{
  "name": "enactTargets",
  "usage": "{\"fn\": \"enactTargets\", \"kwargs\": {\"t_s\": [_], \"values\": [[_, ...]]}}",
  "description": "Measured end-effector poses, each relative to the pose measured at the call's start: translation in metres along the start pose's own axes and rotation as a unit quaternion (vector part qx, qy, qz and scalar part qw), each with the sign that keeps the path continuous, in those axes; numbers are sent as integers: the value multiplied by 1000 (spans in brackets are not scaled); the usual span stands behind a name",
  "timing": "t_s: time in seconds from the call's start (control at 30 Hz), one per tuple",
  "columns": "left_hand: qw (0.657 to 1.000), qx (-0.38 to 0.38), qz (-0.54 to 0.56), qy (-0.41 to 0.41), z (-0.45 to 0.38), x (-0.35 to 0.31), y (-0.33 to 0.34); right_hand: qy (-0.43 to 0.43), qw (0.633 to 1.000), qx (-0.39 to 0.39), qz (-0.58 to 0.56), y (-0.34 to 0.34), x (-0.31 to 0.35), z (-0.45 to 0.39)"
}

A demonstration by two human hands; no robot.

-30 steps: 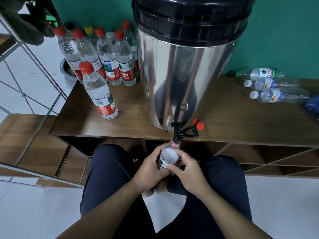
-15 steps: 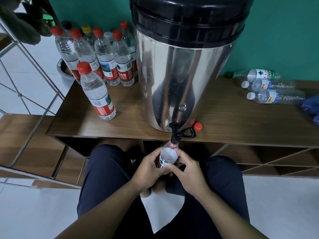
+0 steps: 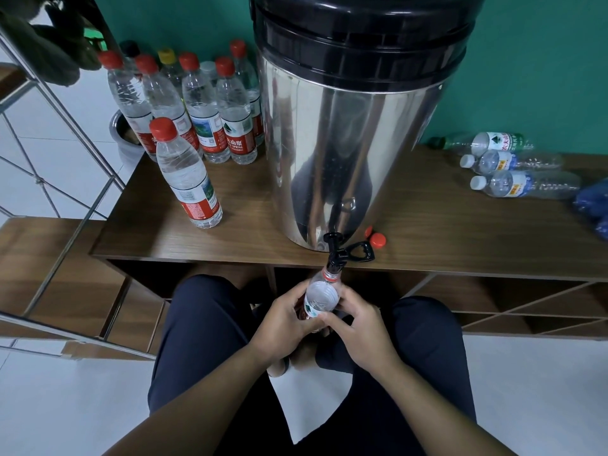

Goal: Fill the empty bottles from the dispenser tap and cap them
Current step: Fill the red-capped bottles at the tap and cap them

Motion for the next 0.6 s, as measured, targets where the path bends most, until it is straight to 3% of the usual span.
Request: {"fn": "enactTargets", "kwargs": {"t_s": [0.6], "values": [[1000,7,-6,-12,0,5,-1,0,1000,7,-10,-1,1,2]]}}
Point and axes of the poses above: each hand's wrist, its own z-axis away from the middle knuckle, its own y-axis out of the palm, x = y × z, the point moved 7 cm from there along -z, towards the middle knuckle, and after that the axes turned 9 degrees about y, right-handed, at the moved point
